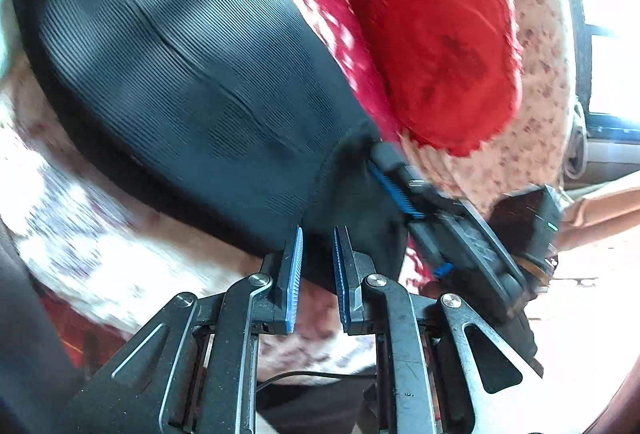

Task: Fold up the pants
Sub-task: 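Fold the held leg end over onto the waistband with the right gripper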

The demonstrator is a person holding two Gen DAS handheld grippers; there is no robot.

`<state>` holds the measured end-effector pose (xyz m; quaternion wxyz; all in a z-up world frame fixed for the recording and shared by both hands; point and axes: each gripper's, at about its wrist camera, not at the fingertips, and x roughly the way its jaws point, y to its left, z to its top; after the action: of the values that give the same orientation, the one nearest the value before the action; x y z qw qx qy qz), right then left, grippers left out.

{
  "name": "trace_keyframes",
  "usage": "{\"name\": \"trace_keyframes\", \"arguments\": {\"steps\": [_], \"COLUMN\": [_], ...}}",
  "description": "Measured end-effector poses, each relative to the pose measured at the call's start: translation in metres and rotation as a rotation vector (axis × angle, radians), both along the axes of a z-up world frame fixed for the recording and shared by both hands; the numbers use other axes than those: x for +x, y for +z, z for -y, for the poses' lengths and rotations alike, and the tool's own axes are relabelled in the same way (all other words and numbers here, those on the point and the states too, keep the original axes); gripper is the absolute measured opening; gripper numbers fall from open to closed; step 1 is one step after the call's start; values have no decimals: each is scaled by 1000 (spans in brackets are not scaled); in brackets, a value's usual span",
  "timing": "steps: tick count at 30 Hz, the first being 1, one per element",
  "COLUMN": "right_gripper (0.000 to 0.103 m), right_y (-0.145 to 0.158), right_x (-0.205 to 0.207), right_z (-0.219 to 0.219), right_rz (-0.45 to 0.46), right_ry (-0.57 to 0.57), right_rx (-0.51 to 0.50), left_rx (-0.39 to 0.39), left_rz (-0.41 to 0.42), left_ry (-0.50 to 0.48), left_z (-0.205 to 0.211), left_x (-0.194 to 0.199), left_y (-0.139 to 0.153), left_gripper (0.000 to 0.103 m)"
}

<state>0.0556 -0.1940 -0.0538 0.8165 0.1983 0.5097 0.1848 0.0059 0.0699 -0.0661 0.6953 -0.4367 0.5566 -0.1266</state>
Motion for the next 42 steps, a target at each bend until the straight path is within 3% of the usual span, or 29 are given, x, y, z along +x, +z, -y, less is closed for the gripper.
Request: {"name": "trace_keyframes", "arguments": {"steps": [2,3,4,7,11,16,20,23,24,25,28,32,36,42], "right_gripper": [16,18,25,29,29,23,14,13,13,13,13,13,13,13], "right_y": [-24,-21,-11,20,35,21,7,-6,-9,-9,-3,14,21,-10], "right_x": [8,6,1,-14,-37,-63,-66,-60,-58,-57,-58,-62,-63,-50], "right_z": [-3,-2,1,13,40,69,79,77,77,77,75,64,48,36], "right_rz": [-80,-63,-24,60,97,84,64,51,47,51,55,90,113,60], "right_ry": [-3,-1,11,20,-30,-82,-82,-87,-93,-103,-103,-70,-36,-15], "right_rx": [70,88,83,-7,-112,-235,-254,-278,-271,-264,-272,-274,-270,-304], "left_rx": [42,63,78,84,145,243,298,354,361,381,384,369,409,433], "left_rz": [15,26,34,55,82,102,110,153,159,157,181,237,244,179], "left_ry": [-10,-15,-20,-60,-121,-169,-208,-242,-257,-265,-276,-262,-236,-217], "left_z": [-1,-1,0,8,31,57,78,92,95,97,95,82,69,63], "left_x": [1,2,2,6,18,37,49,49,49,48,45,38,38,38], "left_y": [1,2,3,5,10,5,-2,1,1,1,5,23,25,-3], "left_gripper": [13,13,20,40,46,53,57,57,47,27,15,14,14,14]}}
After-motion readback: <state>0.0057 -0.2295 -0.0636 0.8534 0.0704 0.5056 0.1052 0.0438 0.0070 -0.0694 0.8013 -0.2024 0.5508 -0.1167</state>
